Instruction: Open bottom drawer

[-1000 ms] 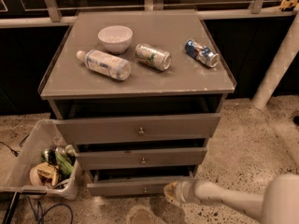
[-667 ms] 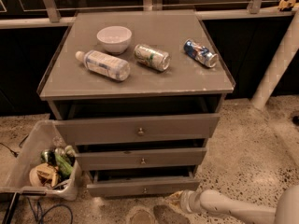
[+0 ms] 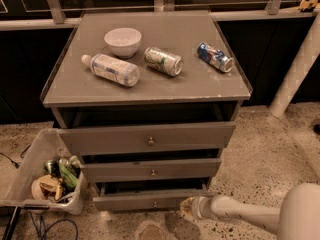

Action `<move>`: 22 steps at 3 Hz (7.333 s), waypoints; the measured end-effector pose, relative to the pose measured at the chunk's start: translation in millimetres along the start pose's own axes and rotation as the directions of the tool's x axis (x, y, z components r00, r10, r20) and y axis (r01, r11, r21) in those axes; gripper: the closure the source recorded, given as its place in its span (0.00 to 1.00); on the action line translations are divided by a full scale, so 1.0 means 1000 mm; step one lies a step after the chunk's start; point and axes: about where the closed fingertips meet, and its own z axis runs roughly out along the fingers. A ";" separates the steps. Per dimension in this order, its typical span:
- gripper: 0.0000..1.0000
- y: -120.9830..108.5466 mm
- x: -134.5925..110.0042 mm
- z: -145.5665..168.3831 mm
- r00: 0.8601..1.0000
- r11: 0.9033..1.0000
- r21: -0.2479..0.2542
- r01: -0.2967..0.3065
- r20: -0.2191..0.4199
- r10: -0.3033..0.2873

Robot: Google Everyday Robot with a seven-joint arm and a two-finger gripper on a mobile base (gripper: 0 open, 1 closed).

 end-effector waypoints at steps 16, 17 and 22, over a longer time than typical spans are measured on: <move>0.59 -0.039 0.028 0.060 0.998 0.998 -0.003 -0.060 -0.008 0.060; 0.34 -0.039 0.028 0.060 0.998 0.998 -0.003 -0.060 -0.008 0.060; 1.00 -0.010 0.038 0.049 0.997 0.997 -0.011 -0.072 -0.003 0.072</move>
Offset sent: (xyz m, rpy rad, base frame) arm -0.0008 0.0064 -0.0025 -0.0021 0.0054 0.0152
